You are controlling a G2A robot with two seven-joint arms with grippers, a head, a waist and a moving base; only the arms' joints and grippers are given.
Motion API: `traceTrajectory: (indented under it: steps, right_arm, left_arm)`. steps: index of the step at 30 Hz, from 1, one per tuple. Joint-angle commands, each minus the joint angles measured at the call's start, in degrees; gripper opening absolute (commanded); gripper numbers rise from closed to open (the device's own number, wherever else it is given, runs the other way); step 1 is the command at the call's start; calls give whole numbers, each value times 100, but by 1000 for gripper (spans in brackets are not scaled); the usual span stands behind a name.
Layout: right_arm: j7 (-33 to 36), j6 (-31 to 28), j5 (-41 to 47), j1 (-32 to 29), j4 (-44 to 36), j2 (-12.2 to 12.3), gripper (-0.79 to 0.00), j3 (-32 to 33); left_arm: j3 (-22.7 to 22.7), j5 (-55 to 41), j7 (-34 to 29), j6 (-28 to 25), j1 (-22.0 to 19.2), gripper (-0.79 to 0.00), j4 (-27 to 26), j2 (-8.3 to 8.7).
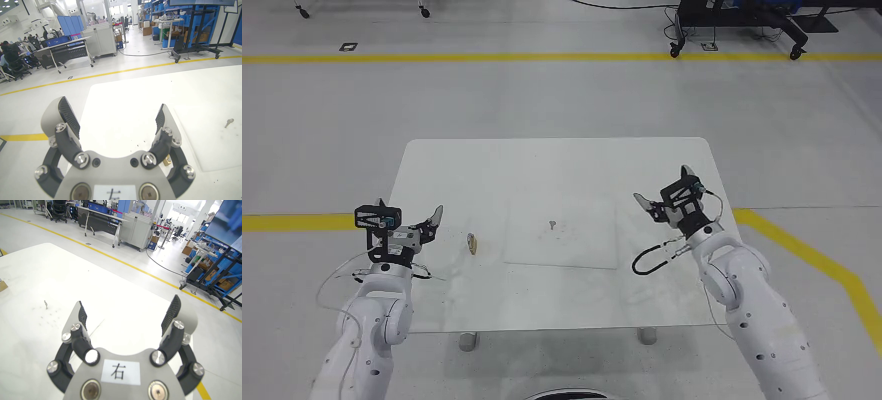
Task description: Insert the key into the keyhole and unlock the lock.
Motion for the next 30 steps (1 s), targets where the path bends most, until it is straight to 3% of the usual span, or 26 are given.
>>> traceTrajectory:
  steps: [1,6,16,18,20,24,30]
  right_arm:
    - [468,-150,-425,213,-33,-8,0,-281]
    - [1040,-1201,-813,1351,741,-115,0,-1321]
    - [603,-3186,-142,3217,2936,-537,0,-2990]
    - [498,-3405,-17,3504,3397,-661,-231,-3310]
    - [574,-3264,-3,3739,3797,-798,-354,-3599]
    - [714,-2973,226,4069,4457,-1058,-456,-3999]
    - [562,-2826,403,4350,5045,-1307,-536,-4302]
  left_arm:
    - [0,0,0,0,0,0,0,0]
    - [0,0,0,0,0,0,0,0]
    - [0,0,0,0,0,0,0,0]
    - [0,0,0,0,0,0,0,0]
    - [0,0,0,0,0,0,0,0]
    - [0,0,0,0,0,0,0,0]
    - [0,0,0,0,0,0,0,0]
